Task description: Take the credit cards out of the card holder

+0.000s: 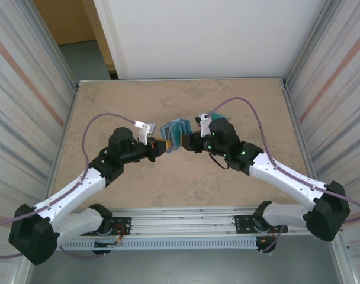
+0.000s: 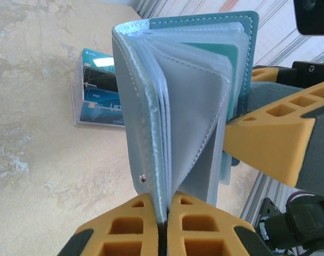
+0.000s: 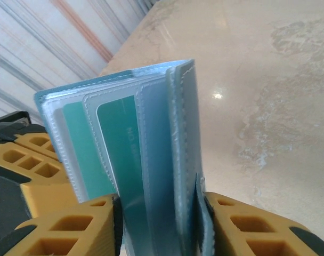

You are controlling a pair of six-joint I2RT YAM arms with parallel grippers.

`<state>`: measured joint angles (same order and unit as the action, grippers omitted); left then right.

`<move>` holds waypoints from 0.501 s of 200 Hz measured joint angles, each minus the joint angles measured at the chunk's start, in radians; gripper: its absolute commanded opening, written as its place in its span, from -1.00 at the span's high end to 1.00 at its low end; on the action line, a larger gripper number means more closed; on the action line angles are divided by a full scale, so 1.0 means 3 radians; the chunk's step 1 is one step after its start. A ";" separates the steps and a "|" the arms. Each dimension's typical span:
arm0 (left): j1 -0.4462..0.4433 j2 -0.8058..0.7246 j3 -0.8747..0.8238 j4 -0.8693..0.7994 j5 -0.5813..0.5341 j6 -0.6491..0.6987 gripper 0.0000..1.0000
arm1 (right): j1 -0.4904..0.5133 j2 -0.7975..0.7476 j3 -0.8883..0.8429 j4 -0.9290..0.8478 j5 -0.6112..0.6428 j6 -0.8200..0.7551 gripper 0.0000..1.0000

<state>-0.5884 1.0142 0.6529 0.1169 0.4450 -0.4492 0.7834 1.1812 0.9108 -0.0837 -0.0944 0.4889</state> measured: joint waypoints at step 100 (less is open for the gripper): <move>-0.0003 -0.0071 0.0000 0.0046 0.0112 -0.0010 1.00 | -0.0214 -0.0037 -0.0159 0.0027 -0.0257 0.0067 0.17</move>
<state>-0.5892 0.9928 0.6529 0.1307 0.4786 -0.4522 0.7193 1.1702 0.8631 -0.0757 -0.1715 0.5091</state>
